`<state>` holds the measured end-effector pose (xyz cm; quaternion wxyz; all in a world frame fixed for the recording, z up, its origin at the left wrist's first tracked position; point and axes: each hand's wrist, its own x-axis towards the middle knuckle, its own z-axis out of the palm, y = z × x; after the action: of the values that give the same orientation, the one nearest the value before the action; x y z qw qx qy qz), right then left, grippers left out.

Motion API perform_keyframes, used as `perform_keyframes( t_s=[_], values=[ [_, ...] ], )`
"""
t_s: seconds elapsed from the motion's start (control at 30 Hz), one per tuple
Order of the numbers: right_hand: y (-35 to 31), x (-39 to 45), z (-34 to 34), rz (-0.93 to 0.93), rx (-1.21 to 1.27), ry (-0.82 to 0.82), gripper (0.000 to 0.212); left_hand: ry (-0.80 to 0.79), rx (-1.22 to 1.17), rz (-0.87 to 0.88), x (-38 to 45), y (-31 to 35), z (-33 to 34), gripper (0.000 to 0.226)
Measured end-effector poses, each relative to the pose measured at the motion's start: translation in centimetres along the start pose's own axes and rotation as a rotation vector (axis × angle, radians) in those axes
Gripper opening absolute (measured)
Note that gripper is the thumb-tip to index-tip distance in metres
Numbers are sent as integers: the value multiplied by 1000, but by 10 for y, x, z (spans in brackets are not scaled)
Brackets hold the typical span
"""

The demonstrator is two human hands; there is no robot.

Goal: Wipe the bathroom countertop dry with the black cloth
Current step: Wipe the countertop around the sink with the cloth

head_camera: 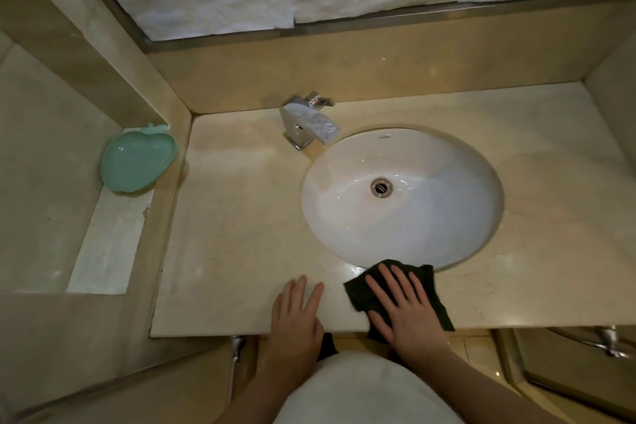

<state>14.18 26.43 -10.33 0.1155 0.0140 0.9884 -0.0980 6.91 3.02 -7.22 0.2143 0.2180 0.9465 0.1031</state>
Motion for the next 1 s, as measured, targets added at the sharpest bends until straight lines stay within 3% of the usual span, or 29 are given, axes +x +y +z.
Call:
perform_keyframes(
  t_s=[0.13, 0.33, 0.5, 0.67, 0.73, 0.87, 1.0],
  values=[
    [89, -38, -18, 54, -68, -7, 60, -88, 63, -40, 5, 47, -3, 66],
    [189, -69, -40, 184, -99, -60, 65, -208, 24, -232, 12, 93, -2, 86],
    [156, -52, -25, 245, -6, 46, 64, -142, -14, -325, 16, 105, 10, 92],
    [100, -25, -12, -179, 45, -10, 62, -97, -72, -395, 21, 116, 8, 90],
    [90, -16, -11, -261, 69, -34, 64, -52, -90, -376, 20, 129, 10, 81],
    [107, -10, -22, -343, 138, -17, 60, -73, -70, -304, 10, 163, 24, 84],
    [167, -18, -33, -237, 125, 31, 56, -106, -16, -280, 7, 167, 24, 86]
  ],
)
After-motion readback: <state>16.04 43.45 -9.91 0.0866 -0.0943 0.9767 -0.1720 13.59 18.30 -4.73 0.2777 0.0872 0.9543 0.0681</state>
